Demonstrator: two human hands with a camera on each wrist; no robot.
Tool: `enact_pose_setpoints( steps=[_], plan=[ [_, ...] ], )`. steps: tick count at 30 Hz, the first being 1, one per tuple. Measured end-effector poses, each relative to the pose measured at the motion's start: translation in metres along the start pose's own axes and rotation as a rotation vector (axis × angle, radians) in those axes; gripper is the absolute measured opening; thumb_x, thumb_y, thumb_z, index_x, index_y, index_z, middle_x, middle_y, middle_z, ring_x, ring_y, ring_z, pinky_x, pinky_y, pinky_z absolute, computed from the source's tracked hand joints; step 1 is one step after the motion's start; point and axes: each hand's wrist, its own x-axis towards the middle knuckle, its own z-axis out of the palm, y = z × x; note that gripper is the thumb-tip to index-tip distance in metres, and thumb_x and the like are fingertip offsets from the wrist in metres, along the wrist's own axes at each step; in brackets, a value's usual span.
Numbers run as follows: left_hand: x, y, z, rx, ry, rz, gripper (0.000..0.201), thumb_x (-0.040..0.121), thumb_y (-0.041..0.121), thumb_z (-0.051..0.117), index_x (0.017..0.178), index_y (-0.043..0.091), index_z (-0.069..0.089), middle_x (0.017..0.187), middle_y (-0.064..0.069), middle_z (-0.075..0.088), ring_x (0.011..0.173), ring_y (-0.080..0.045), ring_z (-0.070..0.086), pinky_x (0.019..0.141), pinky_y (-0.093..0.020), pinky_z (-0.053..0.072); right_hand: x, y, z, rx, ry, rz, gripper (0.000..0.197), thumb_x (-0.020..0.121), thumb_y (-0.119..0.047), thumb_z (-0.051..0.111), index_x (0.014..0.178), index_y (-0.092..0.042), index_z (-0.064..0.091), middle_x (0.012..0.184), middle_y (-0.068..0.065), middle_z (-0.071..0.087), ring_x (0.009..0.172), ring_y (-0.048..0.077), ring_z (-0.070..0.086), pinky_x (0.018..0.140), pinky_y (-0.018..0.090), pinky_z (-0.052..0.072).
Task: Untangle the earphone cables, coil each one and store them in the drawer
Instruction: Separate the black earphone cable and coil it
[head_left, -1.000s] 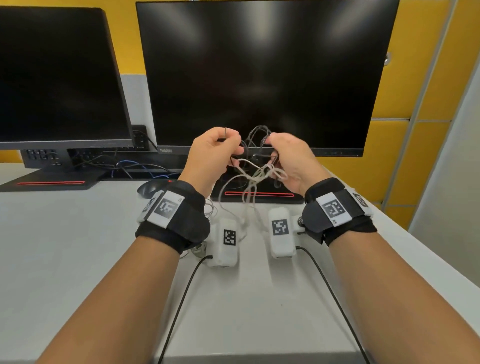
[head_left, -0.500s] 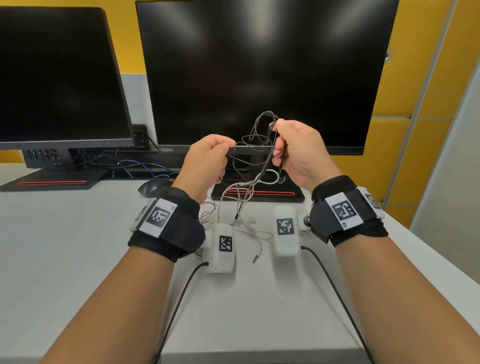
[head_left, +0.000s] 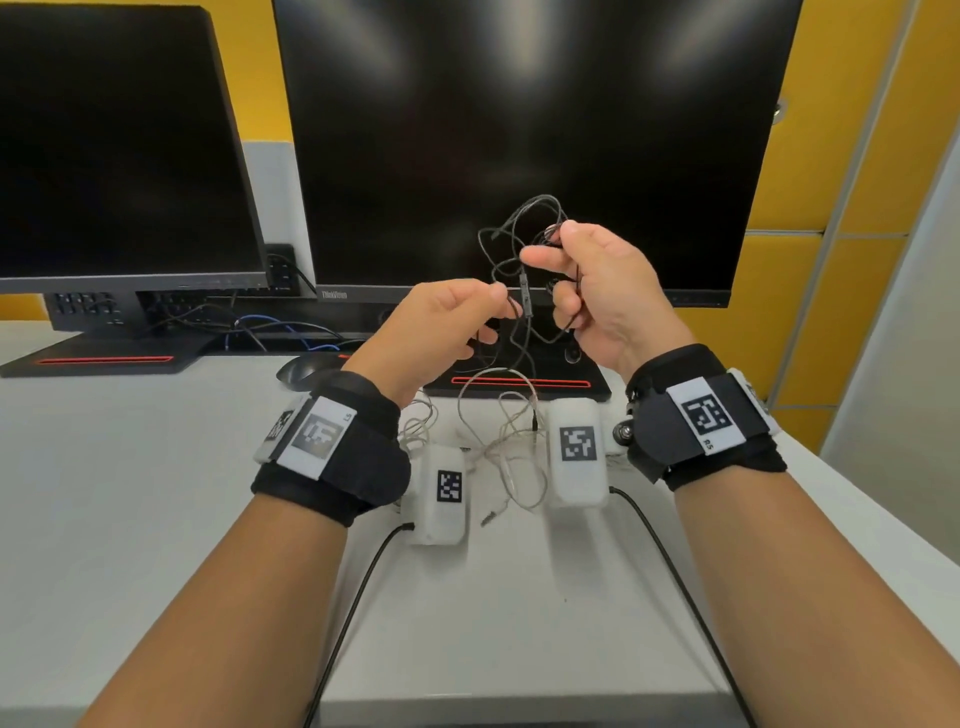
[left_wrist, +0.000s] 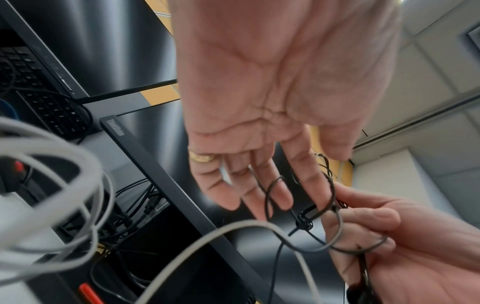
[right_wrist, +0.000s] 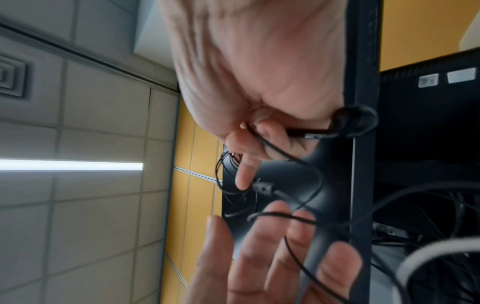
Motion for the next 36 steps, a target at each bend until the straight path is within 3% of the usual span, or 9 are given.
enact_pose_setpoints(
  steps=[4, 9, 12, 15, 19, 23, 26, 32, 36],
  plan=[
    [-0.005, 0.002, 0.004, 0.137, -0.14, -0.01, 0.024, 0.087, 0.047, 0.061, 0.095, 0.028, 0.072, 0.095, 0.007, 0.07, 0.087, -0.002, 0.063, 0.08, -0.021, 0.048, -0.002, -0.002, 0.0, 0.04, -0.066, -0.044, 0.019, 0.104, -0.026, 0.041, 0.102, -0.019, 0.059, 0.104, 0.001, 0.074, 0.045, 0.006, 0.039, 0.043, 0.018, 0.035],
    [-0.002, -0.003, 0.003, 0.178, -0.12, -0.042, 0.009, 0.086, 0.016, 0.07, 0.09, 0.01, 0.065, 0.085, -0.011, 0.068, 0.075, -0.017, 0.061, 0.079, -0.037, 0.056, -0.003, -0.004, 0.001, 0.063, -0.108, -0.131, 0.02, 0.104, -0.027, 0.041, 0.105, -0.021, 0.06, 0.107, 0.0, 0.072, 0.042, 0.005, 0.038, 0.041, 0.017, 0.034],
    [-0.002, -0.002, 0.001, -0.021, -0.096, -0.084, 0.006, 0.09, 0.004, 0.063, 0.092, 0.01, 0.064, 0.079, -0.009, 0.067, 0.073, -0.015, 0.065, 0.07, -0.026, 0.059, -0.002, -0.002, 0.0, -0.114, -0.031, -0.125, 0.017, 0.102, -0.024, 0.046, 0.1, -0.022, 0.063, 0.087, 0.0, 0.069, 0.042, 0.005, 0.04, 0.041, 0.018, 0.034],
    [0.001, 0.001, -0.001, -0.103, 0.022, -0.056, 0.013, 0.091, 0.004, 0.061, 0.099, 0.013, 0.065, 0.079, -0.006, 0.069, 0.067, -0.008, 0.066, 0.064, -0.02, 0.057, 0.0, 0.003, -0.002, -0.282, 0.016, -0.091, 0.016, 0.1, -0.022, 0.048, 0.096, -0.021, 0.064, 0.068, -0.002, 0.055, 0.045, 0.006, 0.042, 0.042, 0.02, 0.036],
    [0.002, 0.004, 0.0, -0.087, 0.103, -0.012, 0.013, 0.096, 0.01, 0.056, 0.097, 0.016, 0.067, 0.085, -0.002, 0.07, 0.063, -0.006, 0.064, 0.061, -0.019, 0.056, -0.001, 0.003, -0.003, -0.408, -0.025, -0.006, 0.018, 0.1, -0.026, 0.047, 0.093, -0.023, 0.064, 0.073, -0.001, 0.06, 0.066, 0.012, 0.059, 0.065, 0.03, 0.051],
    [0.006, 0.013, 0.001, -0.093, 0.117, -0.001, 0.018, 0.097, 0.009, 0.053, 0.107, 0.013, 0.066, 0.095, -0.005, 0.069, 0.07, -0.007, 0.066, 0.063, -0.019, 0.057, -0.004, 0.007, -0.003, -0.571, -0.09, 0.105, 0.019, 0.098, -0.032, 0.05, 0.094, -0.026, 0.067, 0.089, 0.001, 0.063, 0.087, 0.018, 0.061, 0.079, 0.039, 0.051],
    [0.005, 0.022, 0.001, -0.119, 0.092, 0.006, 0.024, 0.1, 0.006, 0.046, 0.114, 0.014, 0.063, 0.101, -0.002, 0.067, 0.077, -0.008, 0.066, 0.066, -0.019, 0.057, -0.004, 0.008, -0.002, -0.668, -0.082, 0.14, 0.018, 0.098, -0.033, 0.051, 0.099, -0.026, 0.068, 0.095, 0.0, 0.059, 0.088, 0.016, 0.055, 0.074, 0.035, 0.049],
    [0.009, 0.032, 0.003, -0.149, 0.106, -0.091, 0.025, 0.096, 0.001, 0.049, 0.116, 0.016, 0.051, 0.1, -0.011, 0.068, 0.07, -0.012, 0.064, 0.06, -0.021, 0.057, -0.003, 0.01, -0.011, -0.722, -0.019, 0.119, 0.019, 0.099, -0.024, 0.05, 0.097, -0.017, 0.067, 0.073, 0.001, 0.05, 0.061, 0.012, 0.045, 0.052, 0.023, 0.037],
    [0.011, 0.037, -0.001, -0.152, 0.137, -0.078, 0.023, 0.096, -0.001, 0.045, 0.11, 0.013, 0.058, 0.101, -0.011, 0.069, 0.068, -0.01, 0.065, 0.059, -0.019, 0.055, -0.005, 0.012, -0.016, -0.645, 0.074, 0.202, 0.009, 0.1, -0.019, 0.052, 0.103, -0.014, 0.059, 0.077, 0.005, 0.056, 0.062, 0.013, 0.055, 0.045, 0.02, 0.044]
  ],
)
